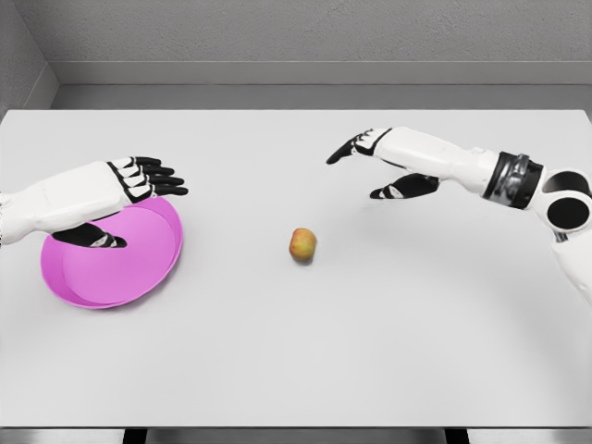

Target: Put the apple on the plate with both arms

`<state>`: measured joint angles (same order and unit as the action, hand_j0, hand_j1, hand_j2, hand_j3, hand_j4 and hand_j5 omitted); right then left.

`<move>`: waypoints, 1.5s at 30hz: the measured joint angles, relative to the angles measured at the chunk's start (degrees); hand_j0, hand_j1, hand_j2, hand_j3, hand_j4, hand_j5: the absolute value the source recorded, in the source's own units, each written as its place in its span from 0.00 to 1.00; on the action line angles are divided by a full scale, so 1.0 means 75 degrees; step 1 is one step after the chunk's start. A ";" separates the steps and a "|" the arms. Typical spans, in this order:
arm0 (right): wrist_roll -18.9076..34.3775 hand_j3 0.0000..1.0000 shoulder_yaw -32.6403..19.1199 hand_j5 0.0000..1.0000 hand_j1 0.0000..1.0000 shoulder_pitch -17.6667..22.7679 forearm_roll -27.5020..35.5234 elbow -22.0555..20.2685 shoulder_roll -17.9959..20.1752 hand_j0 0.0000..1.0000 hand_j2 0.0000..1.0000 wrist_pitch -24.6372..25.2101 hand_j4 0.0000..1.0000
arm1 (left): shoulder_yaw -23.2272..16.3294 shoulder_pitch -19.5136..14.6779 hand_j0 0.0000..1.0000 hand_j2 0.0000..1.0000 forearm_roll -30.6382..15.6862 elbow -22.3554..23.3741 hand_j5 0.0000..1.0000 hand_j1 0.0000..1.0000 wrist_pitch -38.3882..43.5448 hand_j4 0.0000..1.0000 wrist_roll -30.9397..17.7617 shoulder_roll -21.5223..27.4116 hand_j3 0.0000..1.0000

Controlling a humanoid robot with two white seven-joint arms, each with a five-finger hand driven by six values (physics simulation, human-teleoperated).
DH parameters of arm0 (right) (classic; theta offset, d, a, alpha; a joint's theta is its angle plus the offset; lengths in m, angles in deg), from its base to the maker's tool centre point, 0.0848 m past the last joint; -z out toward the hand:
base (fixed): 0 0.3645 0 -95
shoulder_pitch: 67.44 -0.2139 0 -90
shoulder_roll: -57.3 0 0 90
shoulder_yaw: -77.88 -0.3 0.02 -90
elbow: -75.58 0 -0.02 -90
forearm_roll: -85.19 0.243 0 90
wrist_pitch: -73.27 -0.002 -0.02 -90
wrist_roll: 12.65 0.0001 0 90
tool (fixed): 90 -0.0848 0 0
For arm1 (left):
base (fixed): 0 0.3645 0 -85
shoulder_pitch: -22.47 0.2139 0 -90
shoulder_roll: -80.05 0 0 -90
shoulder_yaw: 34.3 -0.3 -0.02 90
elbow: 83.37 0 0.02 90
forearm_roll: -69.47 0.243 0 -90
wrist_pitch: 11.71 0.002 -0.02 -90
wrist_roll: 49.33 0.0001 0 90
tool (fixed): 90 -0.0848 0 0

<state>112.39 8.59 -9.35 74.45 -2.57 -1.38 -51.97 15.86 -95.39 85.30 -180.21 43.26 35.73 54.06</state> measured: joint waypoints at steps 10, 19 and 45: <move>-0.0001 1.00 -0.2462 1.00 1.00 0.0727 -0.0054 0.0398 0.1138 1.00 1.00 0.0011 1.00 | -0.0777 -0.1559 1.00 1.00 0.0173 -0.0066 1.00 1.00 0.0000 1.00 -0.1364 -0.1210 1.00; -0.0001 1.00 -0.2490 1.00 1.00 0.0762 -0.0065 0.0349 0.1158 1.00 1.00 0.0009 1.00 | -0.1610 -0.2438 0.93 0.93 0.0897 0.0600 0.93 0.93 -0.0007 0.93 -0.2225 -0.2922 0.93; -0.0001 1.00 -0.2358 1.00 1.00 0.0774 -0.0066 0.0267 0.1173 1.00 1.00 0.0009 1.00 | -0.2272 -0.3117 0.97 0.97 0.1984 0.1409 0.97 0.97 -0.0015 0.97 -0.3632 -0.4721 0.97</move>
<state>112.38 -9.10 -3.55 73.95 -0.56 7.41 -51.90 -1.18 -118.77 100.18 -169.65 43.15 8.49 18.65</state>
